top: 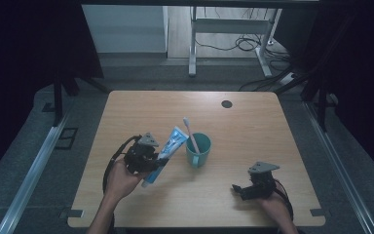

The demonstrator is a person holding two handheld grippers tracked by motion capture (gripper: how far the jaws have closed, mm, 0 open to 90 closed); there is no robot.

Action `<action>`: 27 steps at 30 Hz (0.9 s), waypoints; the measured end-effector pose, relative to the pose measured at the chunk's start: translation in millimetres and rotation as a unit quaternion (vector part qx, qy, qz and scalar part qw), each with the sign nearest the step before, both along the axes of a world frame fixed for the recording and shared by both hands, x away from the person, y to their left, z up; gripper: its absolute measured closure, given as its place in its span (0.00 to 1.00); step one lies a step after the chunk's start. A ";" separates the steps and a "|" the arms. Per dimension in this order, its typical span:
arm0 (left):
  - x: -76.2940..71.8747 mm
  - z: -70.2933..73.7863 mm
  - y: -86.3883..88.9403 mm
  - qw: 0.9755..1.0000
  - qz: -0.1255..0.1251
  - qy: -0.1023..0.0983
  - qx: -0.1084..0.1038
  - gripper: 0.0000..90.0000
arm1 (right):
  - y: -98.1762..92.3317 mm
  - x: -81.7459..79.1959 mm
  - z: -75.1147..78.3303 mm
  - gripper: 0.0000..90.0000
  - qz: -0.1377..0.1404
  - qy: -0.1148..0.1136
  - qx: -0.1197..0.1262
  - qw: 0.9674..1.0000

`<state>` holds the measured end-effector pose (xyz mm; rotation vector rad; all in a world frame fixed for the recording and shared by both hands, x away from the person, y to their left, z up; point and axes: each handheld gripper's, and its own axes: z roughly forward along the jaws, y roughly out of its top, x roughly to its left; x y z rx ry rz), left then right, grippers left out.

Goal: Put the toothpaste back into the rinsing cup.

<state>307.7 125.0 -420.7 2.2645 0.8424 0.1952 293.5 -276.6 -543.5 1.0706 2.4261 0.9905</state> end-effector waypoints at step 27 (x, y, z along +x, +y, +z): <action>22.4 27.7 -43.0 0.997 -0.009 -0.061 -0.055 0.81 | -0.1 0.0 0.1 0.00 0.001 0.001 0.000 1.000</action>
